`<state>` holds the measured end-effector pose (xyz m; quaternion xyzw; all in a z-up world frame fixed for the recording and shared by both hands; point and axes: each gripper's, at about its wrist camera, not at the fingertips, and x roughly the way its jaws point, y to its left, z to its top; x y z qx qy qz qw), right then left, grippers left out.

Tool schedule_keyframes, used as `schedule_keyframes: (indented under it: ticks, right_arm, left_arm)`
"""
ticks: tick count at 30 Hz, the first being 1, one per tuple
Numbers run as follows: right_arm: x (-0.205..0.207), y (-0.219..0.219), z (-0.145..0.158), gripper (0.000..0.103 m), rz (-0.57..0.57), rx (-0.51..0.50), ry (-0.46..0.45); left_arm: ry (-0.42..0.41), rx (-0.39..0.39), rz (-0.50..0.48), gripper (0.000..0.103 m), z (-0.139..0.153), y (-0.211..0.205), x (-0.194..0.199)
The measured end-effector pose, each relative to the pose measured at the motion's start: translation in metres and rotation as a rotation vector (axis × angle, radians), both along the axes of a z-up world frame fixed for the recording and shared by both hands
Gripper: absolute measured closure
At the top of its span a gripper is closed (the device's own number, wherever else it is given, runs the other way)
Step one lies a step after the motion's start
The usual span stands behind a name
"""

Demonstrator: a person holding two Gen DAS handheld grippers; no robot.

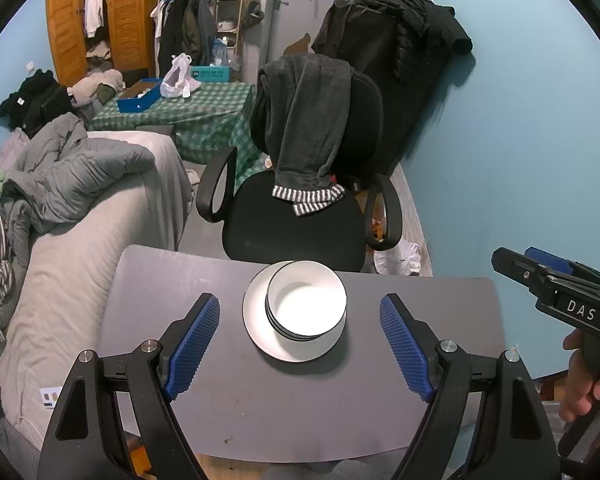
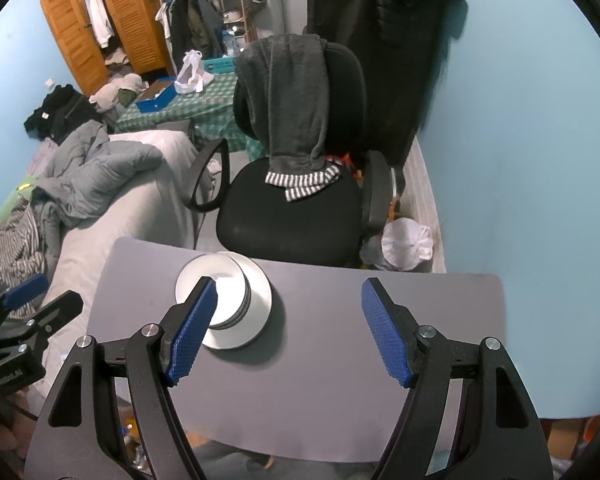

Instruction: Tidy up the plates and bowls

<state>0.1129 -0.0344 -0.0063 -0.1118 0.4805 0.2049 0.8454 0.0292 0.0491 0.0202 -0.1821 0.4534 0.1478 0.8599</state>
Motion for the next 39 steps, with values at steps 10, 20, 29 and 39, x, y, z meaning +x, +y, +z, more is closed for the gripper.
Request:
schedule_keyframes:
  ticks: [10,20,29,39]
  right_arm:
    - [0.001,0.001,-0.001,0.03,0.001,0.001,0.003]
    - [0.001,0.003,0.0,0.03,0.001,-0.002,0.001]
    - [0.003,0.005,-0.002,0.03,0.0,-0.004,0.004]
    - [0.001,0.008,-0.003,0.03,0.0,-0.007,0.006]
  left_arm:
    - [0.0,0.0,-0.006,0.02,0.0,0.004,0.002]
    - [-0.003,-0.012,-0.005,0.02,0.0,0.013,0.001]
    - [-0.002,-0.019,-0.006,0.02,-0.002,0.017,0.003]
    - [0.0,-0.016,-0.049,0.02,-0.001,0.009,0.006]
